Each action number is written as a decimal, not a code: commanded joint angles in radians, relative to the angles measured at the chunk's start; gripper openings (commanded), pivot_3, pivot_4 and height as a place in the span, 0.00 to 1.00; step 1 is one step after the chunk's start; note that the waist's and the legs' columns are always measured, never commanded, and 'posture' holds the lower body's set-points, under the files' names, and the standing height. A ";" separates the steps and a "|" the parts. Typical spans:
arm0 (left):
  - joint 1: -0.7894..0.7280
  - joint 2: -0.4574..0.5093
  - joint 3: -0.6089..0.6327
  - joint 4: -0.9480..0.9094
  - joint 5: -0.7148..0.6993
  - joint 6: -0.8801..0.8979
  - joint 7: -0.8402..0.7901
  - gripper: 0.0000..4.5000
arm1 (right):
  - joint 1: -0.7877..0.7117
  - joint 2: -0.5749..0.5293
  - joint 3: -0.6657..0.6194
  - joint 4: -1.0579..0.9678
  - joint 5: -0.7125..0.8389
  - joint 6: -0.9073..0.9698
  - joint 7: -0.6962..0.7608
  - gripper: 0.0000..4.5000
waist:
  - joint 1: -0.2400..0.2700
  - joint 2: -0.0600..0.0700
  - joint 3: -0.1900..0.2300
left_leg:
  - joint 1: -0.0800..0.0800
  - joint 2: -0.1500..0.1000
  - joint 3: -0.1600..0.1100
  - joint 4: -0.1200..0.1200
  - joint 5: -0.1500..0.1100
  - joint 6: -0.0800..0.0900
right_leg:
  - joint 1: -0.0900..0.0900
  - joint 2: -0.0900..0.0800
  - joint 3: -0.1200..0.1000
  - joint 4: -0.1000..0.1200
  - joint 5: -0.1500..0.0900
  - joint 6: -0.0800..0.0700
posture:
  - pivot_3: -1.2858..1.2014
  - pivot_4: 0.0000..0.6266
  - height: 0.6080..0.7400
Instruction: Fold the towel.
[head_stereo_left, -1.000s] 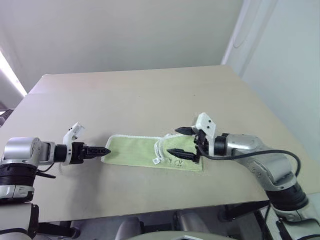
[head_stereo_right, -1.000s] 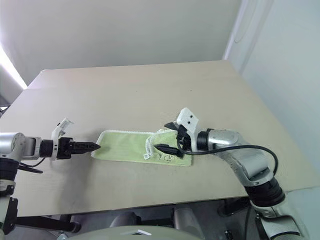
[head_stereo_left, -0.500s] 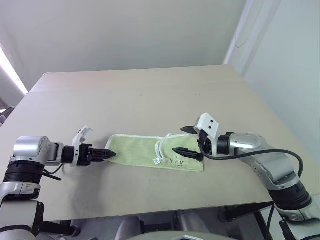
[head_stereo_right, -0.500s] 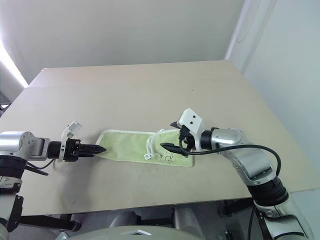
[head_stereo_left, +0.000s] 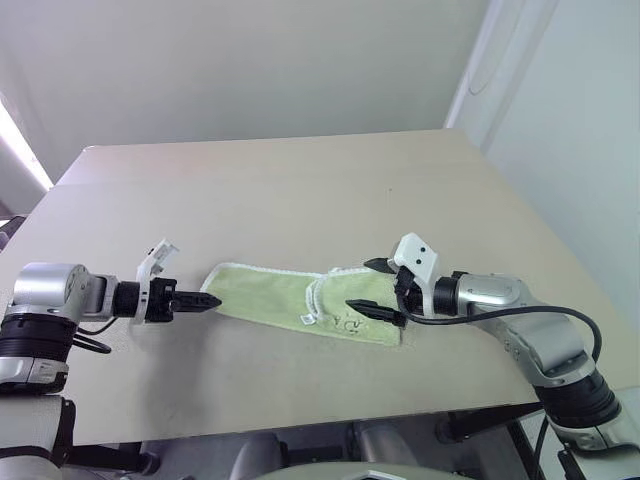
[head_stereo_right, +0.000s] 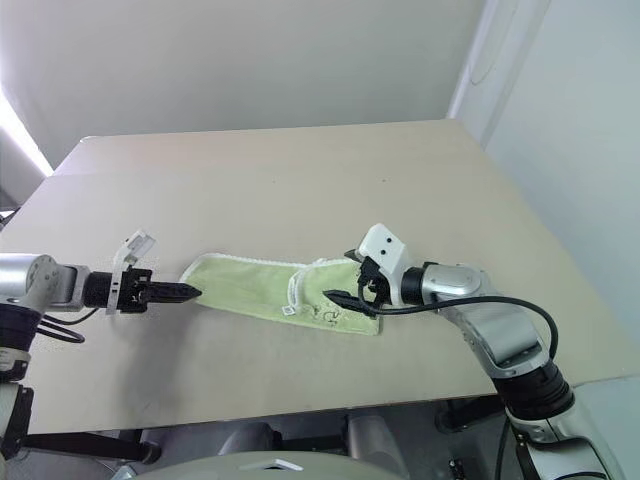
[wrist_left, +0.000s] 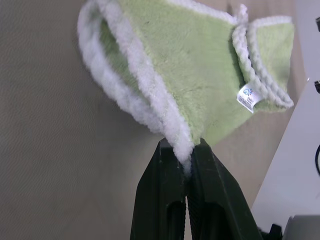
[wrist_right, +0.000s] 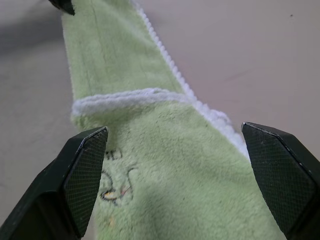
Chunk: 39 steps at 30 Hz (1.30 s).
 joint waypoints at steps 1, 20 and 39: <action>0.028 0.086 -0.005 -0.051 0.006 -0.033 -0.041 0.01 | 0.007 -0.028 -0.034 -0.046 0.012 -0.018 0.029 1.00 | -0.005 0.000 0.000 | 0.000 0.000 0.000 0.000 0.000 0.000 | 0.000 0.000 0.000 0.000 0.000 0.000 | 0.52 0.00 0.79; -0.347 0.013 -0.259 -0.022 0.189 -0.344 -0.287 0.01 | 0.055 -0.041 -0.043 -0.087 -0.012 -0.062 0.025 1.00 | -0.010 -0.003 0.002 | -0.002 0.000 0.000 0.000 0.000 0.000 | -0.001 0.001 0.000 0.000 0.000 0.000 | 0.52 0.00 0.79; -0.610 -0.136 -0.686 0.011 0.027 -0.554 -0.408 0.01 | 0.215 -0.064 -0.199 -0.256 0.022 0.049 -0.084 1.00 | 0.006 -0.004 0.003 | -0.002 0.000 0.001 0.001 0.000 0.000 | -0.001 0.001 0.003 0.000 -0.001 0.001 | 0.52 0.00 0.79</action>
